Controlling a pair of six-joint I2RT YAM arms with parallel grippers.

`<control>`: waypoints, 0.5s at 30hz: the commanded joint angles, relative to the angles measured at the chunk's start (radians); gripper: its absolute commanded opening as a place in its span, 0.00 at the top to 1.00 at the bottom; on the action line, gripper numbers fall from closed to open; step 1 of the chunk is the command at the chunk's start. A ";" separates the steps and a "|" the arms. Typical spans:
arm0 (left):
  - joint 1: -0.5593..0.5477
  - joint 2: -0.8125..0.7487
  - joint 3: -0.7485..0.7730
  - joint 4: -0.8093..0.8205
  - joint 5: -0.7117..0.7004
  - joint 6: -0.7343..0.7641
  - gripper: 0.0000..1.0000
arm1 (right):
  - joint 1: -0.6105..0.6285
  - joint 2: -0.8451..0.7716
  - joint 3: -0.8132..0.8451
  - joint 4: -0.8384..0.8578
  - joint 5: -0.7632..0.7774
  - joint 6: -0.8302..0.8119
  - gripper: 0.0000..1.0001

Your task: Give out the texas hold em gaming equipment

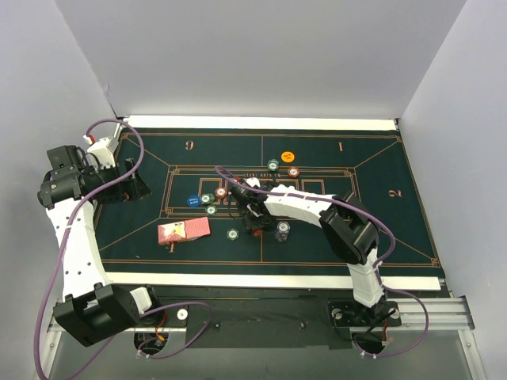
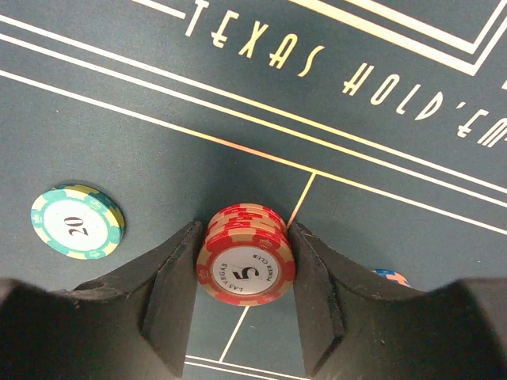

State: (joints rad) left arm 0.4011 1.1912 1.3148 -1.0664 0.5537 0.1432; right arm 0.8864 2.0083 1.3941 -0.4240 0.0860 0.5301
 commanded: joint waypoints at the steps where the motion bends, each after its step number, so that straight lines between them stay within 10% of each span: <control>1: 0.004 -0.027 -0.005 0.013 0.000 0.019 0.03 | 0.008 -0.043 0.003 -0.045 0.014 0.005 0.58; 15: 0.004 -0.028 -0.003 0.013 0.003 0.019 0.03 | -0.038 -0.166 0.074 -0.121 0.031 -0.012 0.62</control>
State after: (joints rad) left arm 0.4011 1.1854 1.3064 -1.0664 0.5510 0.1436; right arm 0.8787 1.9697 1.4193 -0.4843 0.0872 0.5228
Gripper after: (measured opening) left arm 0.972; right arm 0.399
